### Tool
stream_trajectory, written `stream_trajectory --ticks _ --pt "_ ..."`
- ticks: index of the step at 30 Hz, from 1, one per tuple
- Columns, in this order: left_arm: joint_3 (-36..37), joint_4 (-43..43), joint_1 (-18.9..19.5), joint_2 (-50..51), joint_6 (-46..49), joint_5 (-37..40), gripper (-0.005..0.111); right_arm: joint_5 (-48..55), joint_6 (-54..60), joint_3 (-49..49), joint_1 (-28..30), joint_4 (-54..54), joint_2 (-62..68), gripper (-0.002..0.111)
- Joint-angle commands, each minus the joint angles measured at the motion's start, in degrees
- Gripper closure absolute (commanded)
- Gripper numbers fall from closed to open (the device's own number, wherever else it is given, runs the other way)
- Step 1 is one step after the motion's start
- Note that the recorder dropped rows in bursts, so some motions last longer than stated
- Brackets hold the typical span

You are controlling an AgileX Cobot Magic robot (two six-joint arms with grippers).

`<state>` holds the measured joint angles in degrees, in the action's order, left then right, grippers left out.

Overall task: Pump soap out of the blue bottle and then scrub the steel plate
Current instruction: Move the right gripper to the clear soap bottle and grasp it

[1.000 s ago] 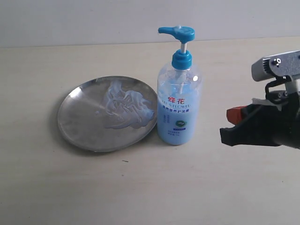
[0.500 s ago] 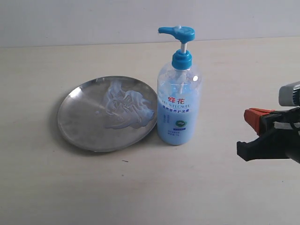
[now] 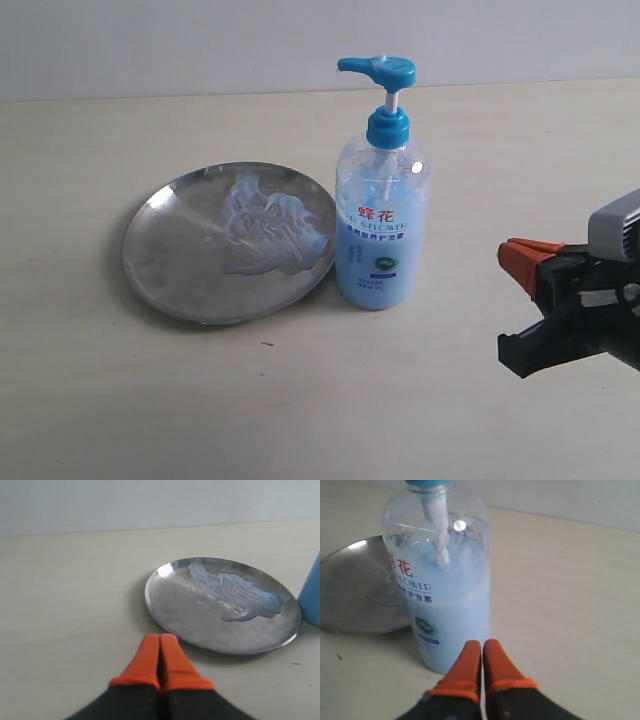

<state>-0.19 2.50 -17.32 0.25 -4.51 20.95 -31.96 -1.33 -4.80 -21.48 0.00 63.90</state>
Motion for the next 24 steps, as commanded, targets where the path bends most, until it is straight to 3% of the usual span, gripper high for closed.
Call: stream_trajectory --ticks 1,5,7,14,24 --pt "0.2 -0.1 0.0 -0.3 0.0 -0.8 0.107 -2.6 -3.4 0.4 -0.2 -5.1 0.1 0.071" --pt "0.2 -0.1 0.0 -0.3 0.0 -0.8 0.107 -5.0 -5.0 0.4 -0.2 -6.6 1.7 0.026" --pt "0.2 -0.1 0.0 -0.3 0.0 -0.8 0.107 -7.9 -6.6 0.4 -0.2 -9.8 4.1 0.020" --pt "0.2 -0.1 0.0 -0.3 0.0 -0.8 0.107 -16.0 -6.9 0.1 -0.2 -11.4 11.6 0.014" --pt "0.2 -0.1 0.0 -0.3 0.0 -0.8 0.107 -13.9 -9.9 -10.8 -0.6 -11.8 23.0 0.014"
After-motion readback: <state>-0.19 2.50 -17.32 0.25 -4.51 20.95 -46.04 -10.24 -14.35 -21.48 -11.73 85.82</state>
